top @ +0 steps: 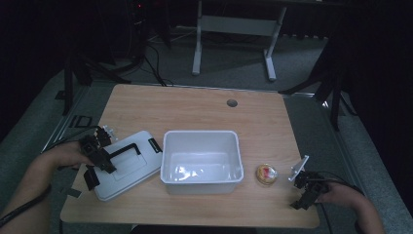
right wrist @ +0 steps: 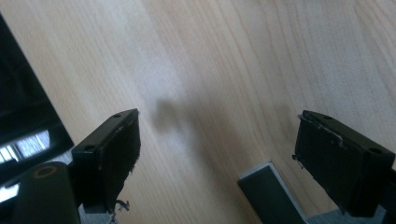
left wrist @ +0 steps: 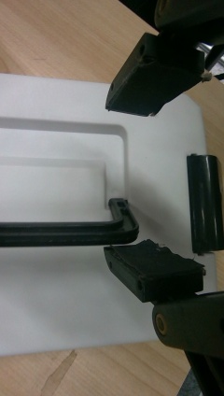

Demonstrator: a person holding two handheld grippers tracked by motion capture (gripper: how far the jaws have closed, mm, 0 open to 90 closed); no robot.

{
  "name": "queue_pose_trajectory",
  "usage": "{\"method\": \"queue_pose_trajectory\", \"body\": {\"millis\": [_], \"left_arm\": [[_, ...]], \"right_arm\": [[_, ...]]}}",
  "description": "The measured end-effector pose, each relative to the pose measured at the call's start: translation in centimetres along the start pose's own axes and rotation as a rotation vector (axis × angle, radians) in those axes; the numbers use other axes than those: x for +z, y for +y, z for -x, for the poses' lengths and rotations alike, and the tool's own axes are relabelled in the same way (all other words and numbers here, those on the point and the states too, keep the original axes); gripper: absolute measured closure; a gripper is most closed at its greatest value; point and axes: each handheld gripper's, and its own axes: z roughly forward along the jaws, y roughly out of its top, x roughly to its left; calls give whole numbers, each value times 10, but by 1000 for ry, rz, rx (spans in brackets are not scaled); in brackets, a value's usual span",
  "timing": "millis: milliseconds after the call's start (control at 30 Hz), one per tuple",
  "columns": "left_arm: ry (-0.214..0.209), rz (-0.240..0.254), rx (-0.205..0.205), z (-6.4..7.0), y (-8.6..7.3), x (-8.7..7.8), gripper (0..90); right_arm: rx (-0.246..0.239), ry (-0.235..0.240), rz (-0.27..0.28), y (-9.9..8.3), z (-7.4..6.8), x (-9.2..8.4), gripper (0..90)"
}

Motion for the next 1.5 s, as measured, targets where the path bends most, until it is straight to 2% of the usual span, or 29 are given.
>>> {"method": "queue_pose_trajectory", "body": {"millis": [67,200,300,333,633,933,967,1133,1267,1400,1500], "left_arm": [[-6,1,-1,0,0,0,248],[-9,-2,1,1,1,0,248],[-5,-9,2,2,1,0,248],[-5,-9,2,2,1,0,248],[-9,-9,6,3,0,-1,248],[-13,-17,14,3,2,-2,248],[-14,-15,14,3,2,-2,248],[-13,-7,21,4,1,-3,248],[-16,-4,12,3,-1,-3,248],[-14,-7,15,3,0,-5,248],[-14,-6,18,3,1,-6,248]], "right_arm": [[-19,16,-23,1,-1,-1,137],[-64,-6,-23,9,-7,-6,131],[-137,-41,-23,16,-15,-8,132],[-156,-39,-23,18,-17,-9,121],[-217,-47,-14,45,-21,-20,124],[-280,-92,-19,77,-17,-23,124],[-289,-109,-18,81,-16,-23,122],[-285,-145,-21,99,-9,-19,116],[-287,-150,-64,109,-4,-13,118],[-257,-137,-97,119,3,-9,118],[-234,-168,-125,125,6,-4,117]]}}
